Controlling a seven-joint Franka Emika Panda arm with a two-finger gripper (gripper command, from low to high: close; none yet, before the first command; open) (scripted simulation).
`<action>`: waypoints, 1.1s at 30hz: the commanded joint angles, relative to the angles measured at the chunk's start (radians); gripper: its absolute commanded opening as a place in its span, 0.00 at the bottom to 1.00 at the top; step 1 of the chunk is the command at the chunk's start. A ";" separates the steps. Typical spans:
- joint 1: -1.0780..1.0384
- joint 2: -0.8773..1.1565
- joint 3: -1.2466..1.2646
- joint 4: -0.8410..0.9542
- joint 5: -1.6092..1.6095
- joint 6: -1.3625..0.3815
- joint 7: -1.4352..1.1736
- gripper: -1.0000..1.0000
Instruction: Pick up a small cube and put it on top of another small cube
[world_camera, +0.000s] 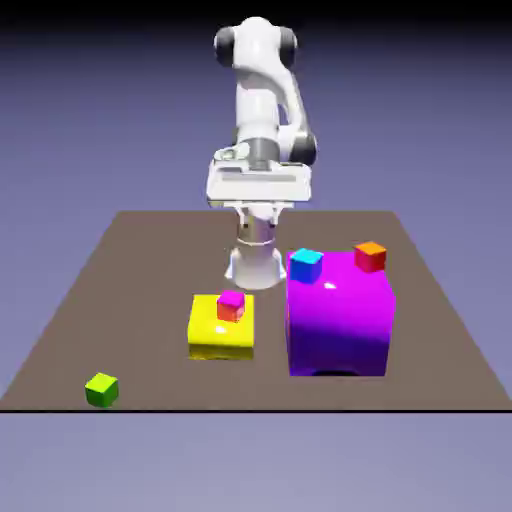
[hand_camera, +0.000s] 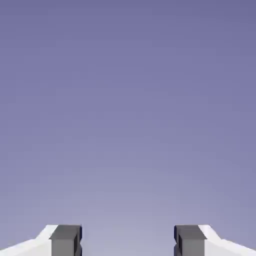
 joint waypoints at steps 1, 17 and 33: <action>0.008 0.036 -0.015 0.025 -0.016 -0.023 -0.016 0.50; 0.136 0.616 -0.248 0.419 -0.267 -0.386 -0.267 0.50; 0.263 1.196 -0.481 0.813 -0.518 -0.749 -0.519 0.50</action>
